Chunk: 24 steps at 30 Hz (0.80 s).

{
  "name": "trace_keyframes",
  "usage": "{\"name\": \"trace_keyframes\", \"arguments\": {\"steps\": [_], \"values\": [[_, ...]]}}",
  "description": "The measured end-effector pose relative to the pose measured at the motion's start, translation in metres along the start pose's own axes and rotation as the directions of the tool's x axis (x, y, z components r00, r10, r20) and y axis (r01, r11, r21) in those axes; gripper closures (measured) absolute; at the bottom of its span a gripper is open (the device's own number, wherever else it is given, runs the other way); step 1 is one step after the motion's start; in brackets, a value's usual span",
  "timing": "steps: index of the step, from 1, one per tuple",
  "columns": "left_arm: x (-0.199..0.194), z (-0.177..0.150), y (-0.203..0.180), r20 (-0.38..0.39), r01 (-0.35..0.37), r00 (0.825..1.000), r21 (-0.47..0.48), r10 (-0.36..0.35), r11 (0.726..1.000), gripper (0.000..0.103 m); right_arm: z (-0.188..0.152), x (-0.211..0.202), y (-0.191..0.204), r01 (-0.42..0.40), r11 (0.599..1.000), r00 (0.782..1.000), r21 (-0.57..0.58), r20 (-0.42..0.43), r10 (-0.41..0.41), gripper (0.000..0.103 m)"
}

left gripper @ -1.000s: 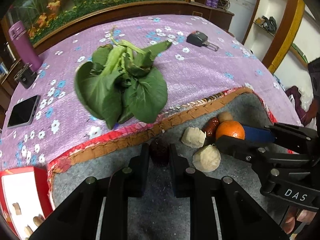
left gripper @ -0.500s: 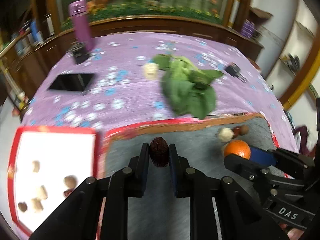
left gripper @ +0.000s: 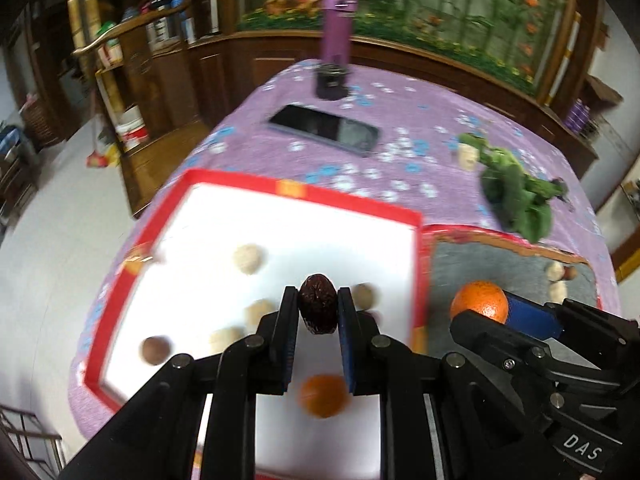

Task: Organize fruits
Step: 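Carry the mandarin and red date into the white tray and open both tools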

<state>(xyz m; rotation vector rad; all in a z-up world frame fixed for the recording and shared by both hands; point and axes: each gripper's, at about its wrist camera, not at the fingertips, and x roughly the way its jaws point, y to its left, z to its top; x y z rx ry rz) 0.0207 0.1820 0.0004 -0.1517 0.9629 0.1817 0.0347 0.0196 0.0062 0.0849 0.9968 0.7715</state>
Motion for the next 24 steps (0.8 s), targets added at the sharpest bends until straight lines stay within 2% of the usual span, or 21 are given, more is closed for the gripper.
{"name": "trace_keyframes", "arguments": {"steps": [8,15,24], "values": [[0.008,-0.009,0.051,-0.02,-0.055,0.998,-0.066,0.054,0.996,0.086,0.003,0.043,0.051,-0.032,0.997,0.997,-0.069,-0.066,0.027,0.065],[0.019,-0.017,0.074,-0.048,-0.08,0.996,-0.086,0.076,0.993,0.086,0.004,0.072,0.067,-0.031,0.995,0.994,-0.098,-0.111,0.02,0.065],[0.031,-0.021,0.083,-0.069,-0.082,0.995,-0.087,0.076,0.993,0.086,0.002,0.096,0.07,-0.005,0.994,0.987,-0.106,-0.157,-0.012,0.065]]}}
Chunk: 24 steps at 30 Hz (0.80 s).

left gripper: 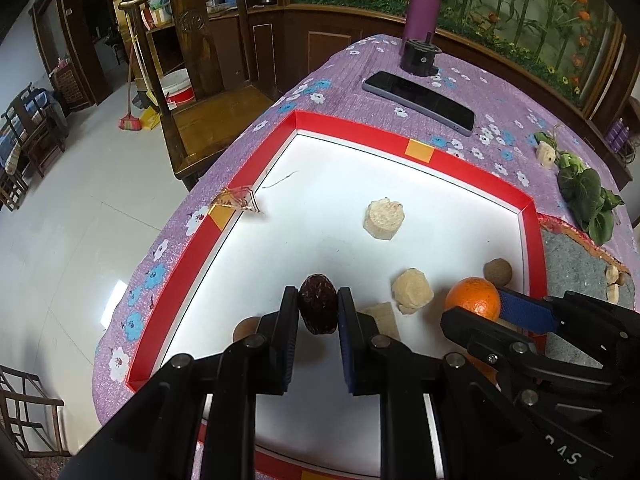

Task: Organize fruits
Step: 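Carry the mandarin and red date into the white tray and open both tools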

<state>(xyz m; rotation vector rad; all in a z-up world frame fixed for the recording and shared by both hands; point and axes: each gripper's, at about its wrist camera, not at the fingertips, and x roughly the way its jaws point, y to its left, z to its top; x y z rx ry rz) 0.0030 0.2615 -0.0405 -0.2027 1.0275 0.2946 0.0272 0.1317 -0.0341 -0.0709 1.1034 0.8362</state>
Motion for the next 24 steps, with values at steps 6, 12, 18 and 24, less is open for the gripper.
{"name": "trace_keyframes", "arguments": {"steps": [6,12,18,24], "values": [[0.005,-0.001,0.001,-0.011,-0.003,1.0,-0.003,0.003,1.0,0.086,-0.002,0.008,0.001,0.011,1.0,1.0,-0.002,-0.019,-0.011,0.065],[0.01,-0.004,0.002,-0.022,-0.014,1.0,-0.003,0.014,1.0,0.085,-0.004,0.013,0.0,0.018,1.0,0.999,0.006,-0.029,-0.018,0.065],[0.01,-0.005,0.002,-0.023,-0.014,1.0,-0.005,0.014,1.0,0.085,-0.004,0.009,-0.003,0.02,0.999,1.0,0.025,-0.018,-0.019,0.056],[0.001,-0.004,0.004,0.011,-0.03,0.999,-0.021,0.03,0.999,0.064,-0.002,-0.007,0.001,0.023,0.999,0.999,0.024,0.039,-0.024,0.04]]}}
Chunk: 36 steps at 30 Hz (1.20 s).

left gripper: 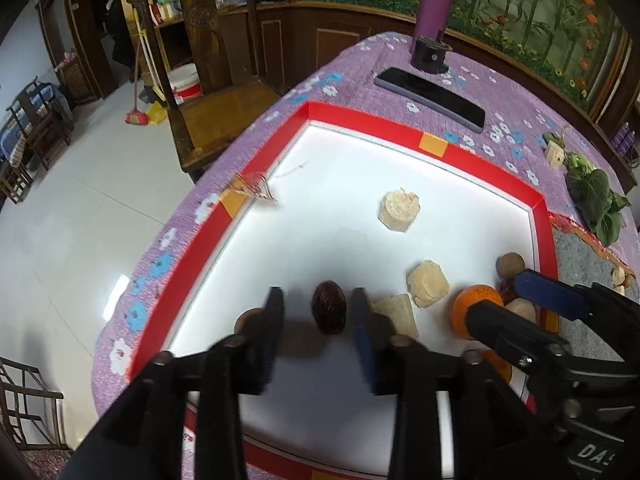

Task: Organize fruits
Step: 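Carry the mandarin and red date into the white tray and open both tools, then move both tools back over the mat toward a beige block and beige ball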

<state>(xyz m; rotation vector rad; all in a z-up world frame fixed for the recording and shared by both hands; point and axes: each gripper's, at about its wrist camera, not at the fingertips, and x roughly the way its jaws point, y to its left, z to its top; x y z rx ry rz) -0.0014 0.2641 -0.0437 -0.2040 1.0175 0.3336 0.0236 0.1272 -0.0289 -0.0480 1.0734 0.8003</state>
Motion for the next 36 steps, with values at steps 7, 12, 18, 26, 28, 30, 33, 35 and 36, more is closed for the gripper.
{"name": "trace_keyframes", "arguments": {"steps": [7,12,18,26,28,30,33,35,36], "values": [[-0.017,0.002,-0.009,0.051,0.003,0.999,0.022,-0.004,1.0,0.058,-0.001,-0.021,-0.001,-0.005,1.0,0.999,0.01,0.048,0.005,0.04],[-0.027,0.005,-0.03,0.073,0.024,0.997,0.063,-0.028,0.998,0.058,-0.007,-0.04,-0.013,-0.002,0.999,0.996,0.04,0.086,-0.002,0.04],[-0.033,0.007,-0.079,0.073,0.08,0.993,0.136,-0.091,0.987,0.058,-0.027,-0.077,-0.057,0.045,0.991,0.988,0.129,0.14,-0.063,0.04],[-0.031,0.008,-0.169,0.015,0.216,0.973,0.277,-0.229,0.936,0.057,-0.091,-0.143,-0.169,0.202,0.913,0.947,0.355,0.165,-0.274,0.041],[-0.029,0.007,-0.197,-0.01,0.262,0.962,0.318,-0.273,0.911,0.057,-0.104,-0.154,-0.196,0.229,0.883,0.937,0.41,0.152,-0.314,0.041],[-0.026,0.007,-0.225,-0.04,0.303,0.95,0.353,-0.309,0.885,0.057,-0.113,-0.161,-0.221,0.241,0.857,0.933,0.455,0.133,-0.333,0.041],[-0.023,0.007,-0.261,-0.078,0.348,0.934,0.402,-0.347,0.847,0.057,-0.114,-0.165,-0.244,0.265,0.846,0.926,0.462,0.121,-0.356,0.041],[-0.019,0.008,-0.282,-0.096,0.364,0.929,0.429,-0.359,0.827,0.057,-0.112,-0.162,-0.252,0.263,0.852,0.931,0.453,0.114,-0.348,0.041],[-0.017,0.009,-0.288,-0.101,0.369,0.926,0.435,-0.363,0.821,0.057,-0.11,-0.16,-0.256,0.259,0.856,0.934,0.447,0.111,-0.341,0.041]]}}
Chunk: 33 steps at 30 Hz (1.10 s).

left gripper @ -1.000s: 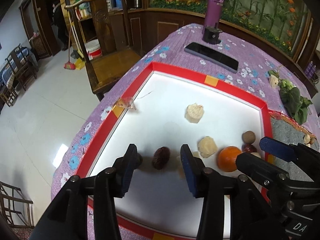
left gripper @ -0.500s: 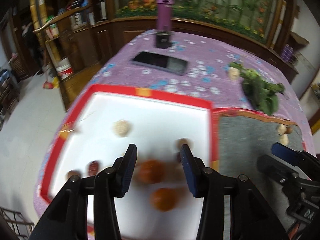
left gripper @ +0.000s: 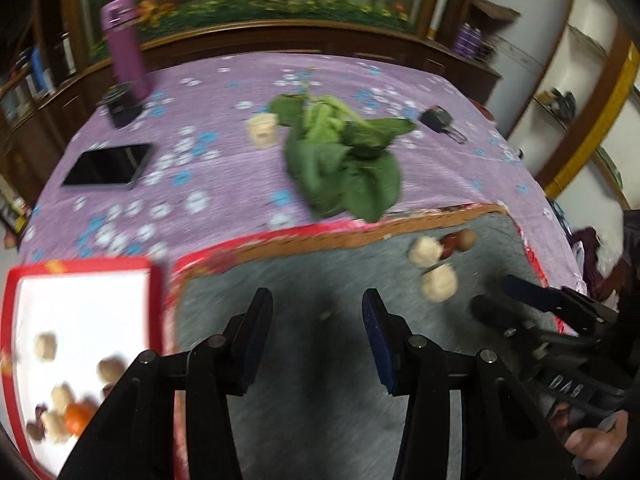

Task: Organize fruits
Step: 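Move both tools back over the mat toward a beige block and beige ball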

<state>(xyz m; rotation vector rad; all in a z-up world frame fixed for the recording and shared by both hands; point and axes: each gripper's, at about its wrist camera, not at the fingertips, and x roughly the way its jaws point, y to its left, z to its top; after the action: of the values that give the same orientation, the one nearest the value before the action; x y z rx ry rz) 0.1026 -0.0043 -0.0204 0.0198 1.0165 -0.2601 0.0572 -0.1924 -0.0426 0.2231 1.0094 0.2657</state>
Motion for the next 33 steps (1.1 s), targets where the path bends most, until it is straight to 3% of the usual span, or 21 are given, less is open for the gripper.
{"name": "trace_keyframes", "arguments": {"steps": [12,20,28,33], "values": [[0.02,0.017,-0.003,-0.022,-0.005,1.0,0.004,0.005,1.0,0.057,0.008,0.035,0.006,-0.049,0.997,0.997,-0.06,-0.059,0.046,0.042],[0.026,0.021,0.001,-0.026,-0.021,0.999,0.015,0.022,1.0,0.057,0.008,0.043,0.011,-0.043,0.995,0.997,-0.088,-0.063,0.038,0.052],[0.034,0.025,-0.003,-0.043,-0.001,0.999,0.044,0.003,0.999,0.056,0.01,0.045,0.011,-0.024,0.995,0.997,-0.094,-0.072,0.017,0.073],[0.039,0.024,-0.011,-0.059,0.015,0.998,0.073,-0.011,0.997,0.056,0.011,0.045,0.011,-0.018,0.995,0.997,-0.095,-0.072,0.011,0.073]]}}
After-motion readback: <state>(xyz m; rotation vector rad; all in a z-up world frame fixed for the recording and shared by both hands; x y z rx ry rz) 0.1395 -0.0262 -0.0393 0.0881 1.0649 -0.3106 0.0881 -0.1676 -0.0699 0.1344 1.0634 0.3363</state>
